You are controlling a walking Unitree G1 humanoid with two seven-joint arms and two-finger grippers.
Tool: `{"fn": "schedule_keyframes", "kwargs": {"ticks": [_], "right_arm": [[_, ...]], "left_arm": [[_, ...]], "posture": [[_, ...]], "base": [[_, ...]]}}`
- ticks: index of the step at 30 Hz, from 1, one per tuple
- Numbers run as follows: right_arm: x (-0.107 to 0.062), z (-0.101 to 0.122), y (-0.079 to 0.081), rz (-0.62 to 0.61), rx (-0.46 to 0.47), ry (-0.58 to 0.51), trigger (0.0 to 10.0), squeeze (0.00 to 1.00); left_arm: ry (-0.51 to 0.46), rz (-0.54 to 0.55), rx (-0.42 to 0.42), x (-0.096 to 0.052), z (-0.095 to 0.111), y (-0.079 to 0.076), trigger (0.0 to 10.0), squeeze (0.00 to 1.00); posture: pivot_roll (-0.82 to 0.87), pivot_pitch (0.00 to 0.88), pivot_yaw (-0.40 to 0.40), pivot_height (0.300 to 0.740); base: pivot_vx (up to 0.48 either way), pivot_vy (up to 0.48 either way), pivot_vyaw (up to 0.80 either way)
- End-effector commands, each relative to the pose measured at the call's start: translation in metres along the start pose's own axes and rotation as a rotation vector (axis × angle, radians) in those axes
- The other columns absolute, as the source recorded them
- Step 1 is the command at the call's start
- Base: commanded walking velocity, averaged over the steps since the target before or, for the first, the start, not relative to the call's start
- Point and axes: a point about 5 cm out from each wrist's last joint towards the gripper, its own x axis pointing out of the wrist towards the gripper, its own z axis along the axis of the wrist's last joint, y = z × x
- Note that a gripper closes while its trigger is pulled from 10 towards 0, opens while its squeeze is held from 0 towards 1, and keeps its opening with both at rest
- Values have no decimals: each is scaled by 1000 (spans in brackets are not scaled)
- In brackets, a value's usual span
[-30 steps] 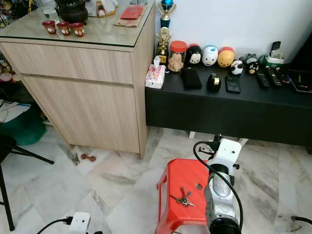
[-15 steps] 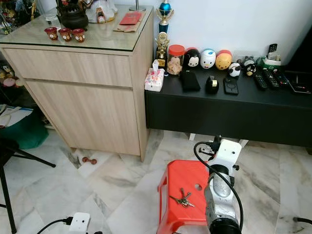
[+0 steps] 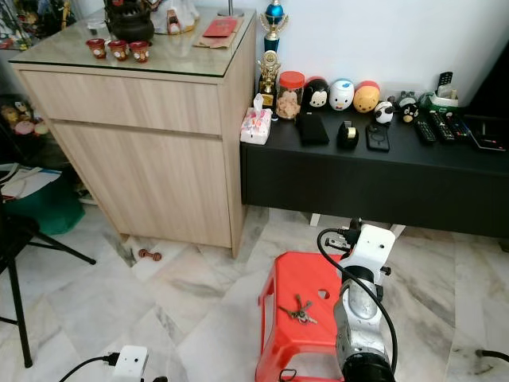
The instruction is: Hang keys on a hook
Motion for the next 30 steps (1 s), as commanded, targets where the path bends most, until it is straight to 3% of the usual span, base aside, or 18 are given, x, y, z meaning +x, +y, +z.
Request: {"fn": "schedule_keyframes", "kwargs": {"ticks": [1,30], "right_arm": [[2,1,1,3,6,7,10000,0],[5,1,-3,-24,-4,10,10000,0]], "left_arm": [[23,-5,26,-1,-5,1,10000,0],[-14,-9,74,1,6,0,10000,0]], "posture": [[27,0,0,740],[17,0,6,740]], "base": [[-251,0,0],[-25,-27,0]]}}
